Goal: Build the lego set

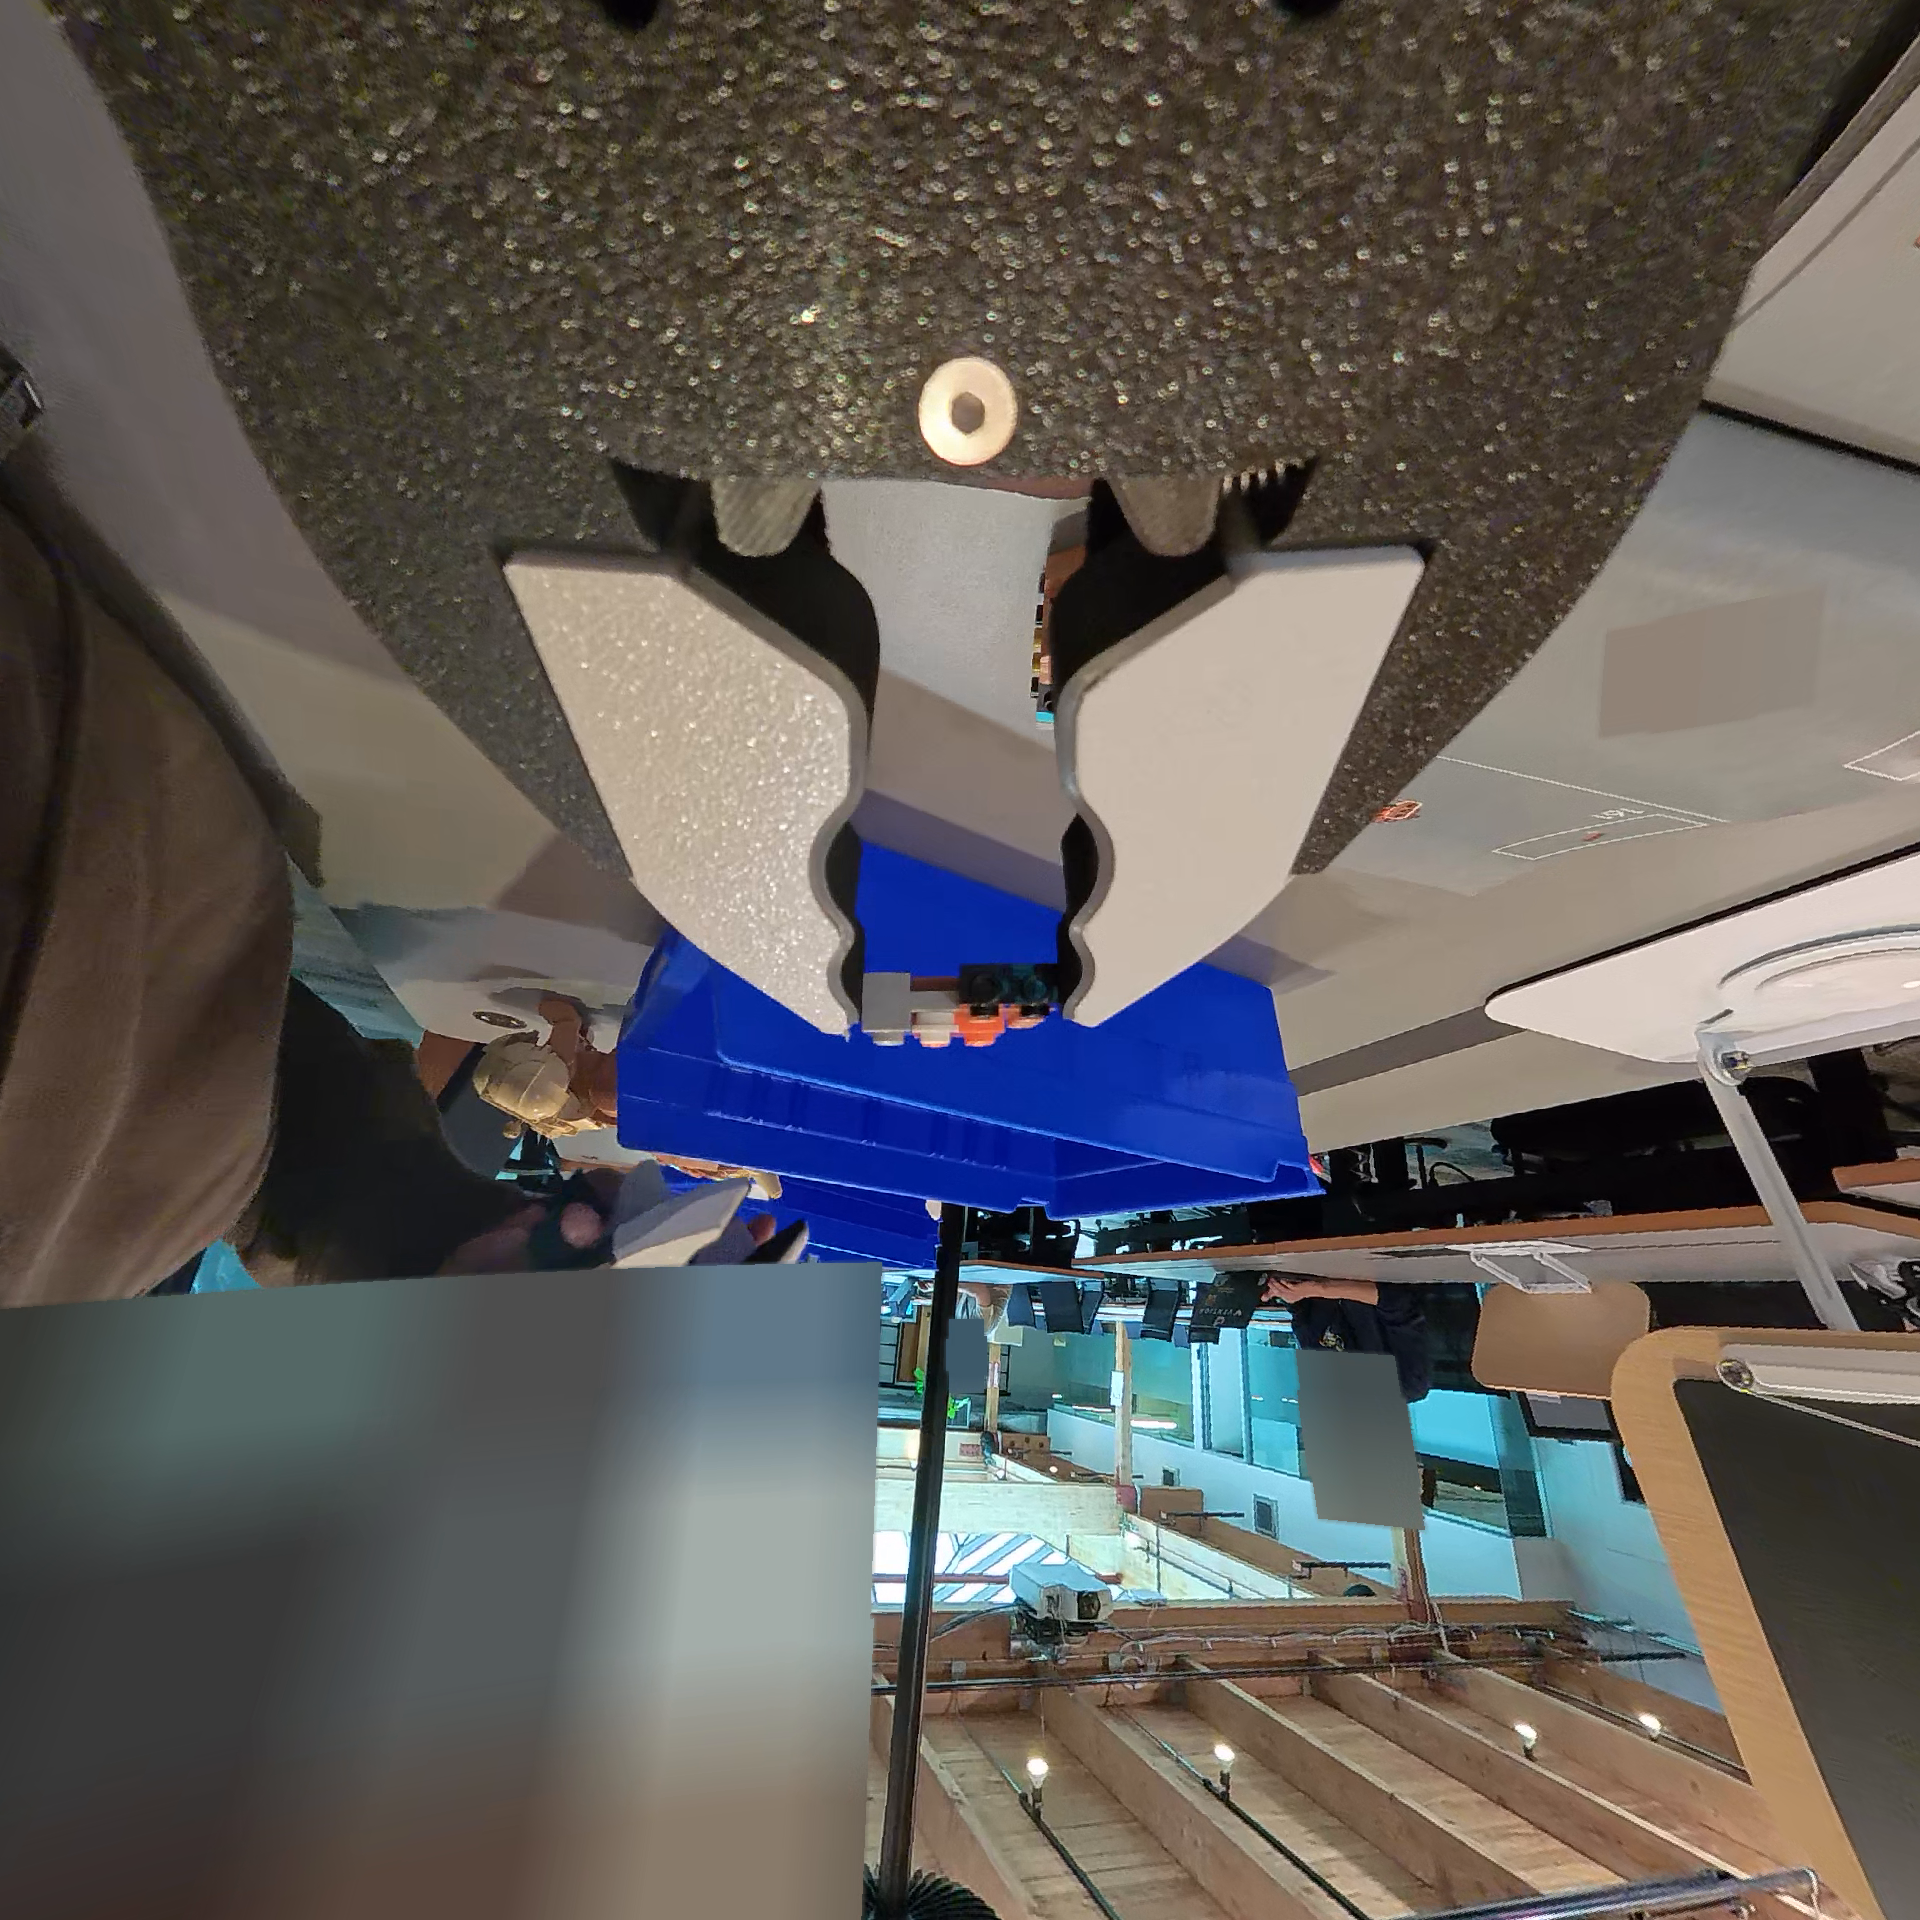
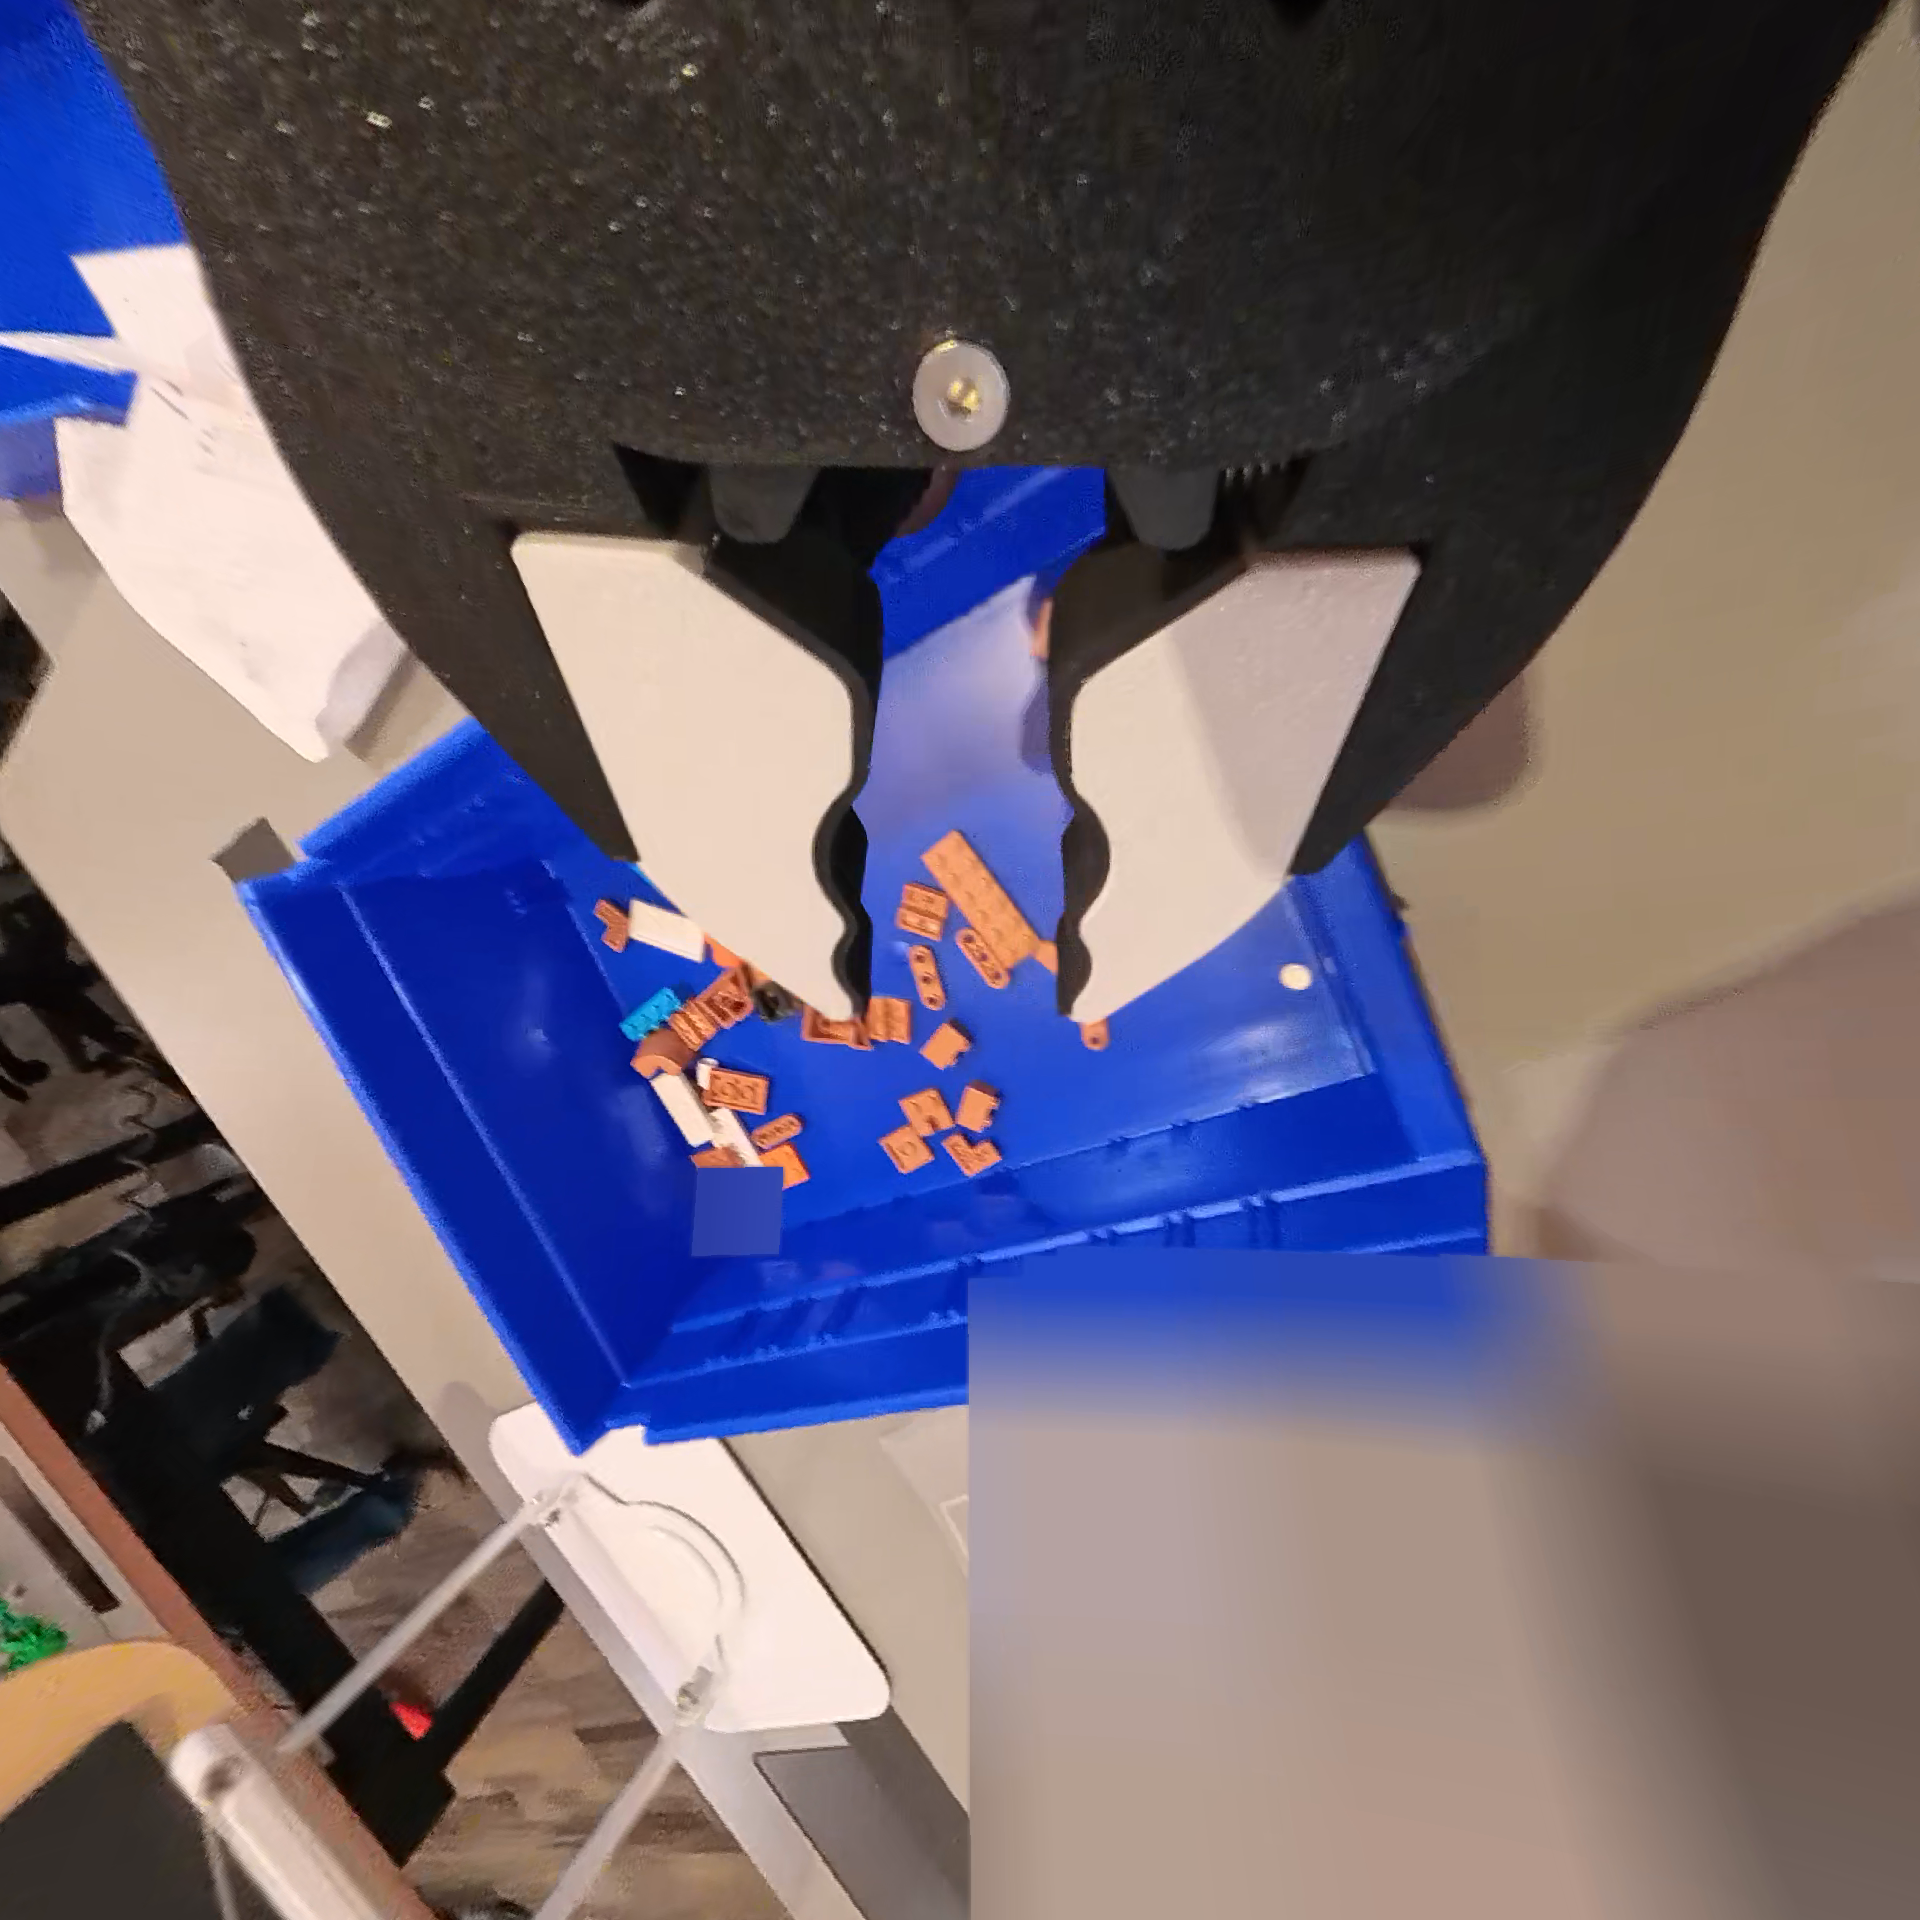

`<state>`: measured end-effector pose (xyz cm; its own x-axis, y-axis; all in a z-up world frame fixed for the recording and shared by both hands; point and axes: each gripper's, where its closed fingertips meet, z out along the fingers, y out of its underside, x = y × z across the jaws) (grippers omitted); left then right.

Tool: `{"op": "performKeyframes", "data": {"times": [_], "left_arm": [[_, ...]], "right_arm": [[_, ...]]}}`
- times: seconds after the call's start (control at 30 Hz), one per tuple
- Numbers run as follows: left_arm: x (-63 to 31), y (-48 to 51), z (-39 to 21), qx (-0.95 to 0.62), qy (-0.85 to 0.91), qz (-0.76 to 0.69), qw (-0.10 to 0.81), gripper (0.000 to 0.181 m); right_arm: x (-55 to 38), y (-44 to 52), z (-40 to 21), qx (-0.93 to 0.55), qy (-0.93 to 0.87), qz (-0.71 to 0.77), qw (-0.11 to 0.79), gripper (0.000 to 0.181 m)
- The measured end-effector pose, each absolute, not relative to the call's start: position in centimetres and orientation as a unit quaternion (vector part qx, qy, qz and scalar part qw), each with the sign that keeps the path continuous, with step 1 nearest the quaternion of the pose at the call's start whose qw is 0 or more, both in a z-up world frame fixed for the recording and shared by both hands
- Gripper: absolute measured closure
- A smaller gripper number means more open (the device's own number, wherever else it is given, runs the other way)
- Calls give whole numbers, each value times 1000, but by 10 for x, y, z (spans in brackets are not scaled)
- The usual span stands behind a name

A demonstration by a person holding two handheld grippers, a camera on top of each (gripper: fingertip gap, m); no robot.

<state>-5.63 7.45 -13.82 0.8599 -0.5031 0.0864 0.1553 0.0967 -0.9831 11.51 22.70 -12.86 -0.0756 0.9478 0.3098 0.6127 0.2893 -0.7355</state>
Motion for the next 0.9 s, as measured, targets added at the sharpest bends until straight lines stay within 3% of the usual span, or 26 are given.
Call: {"op": "performKeyframes", "data": {"times": [0.23, 0.57, 0.73, 0.9], "left_arm": [[-55, 74, -139, -633, 142, -223, 727, 146], [-55, 75, -139, -635, 142, -221, 727, 146], [-55, 76, -139, -635, 140, -222, 727, 146], [-52, 75, -140, -636, 148, -217, 725, 146]], "right_arm": [[114, 168, -143, -525, -719, 286, 354, 147], [91, 71, -152, -432, -655, 520, 338, 153], [97, 81, -146, -413, -684, 478, 364, 154], [100, 186, -98, -406, -782, 266, 390, 158]]}}
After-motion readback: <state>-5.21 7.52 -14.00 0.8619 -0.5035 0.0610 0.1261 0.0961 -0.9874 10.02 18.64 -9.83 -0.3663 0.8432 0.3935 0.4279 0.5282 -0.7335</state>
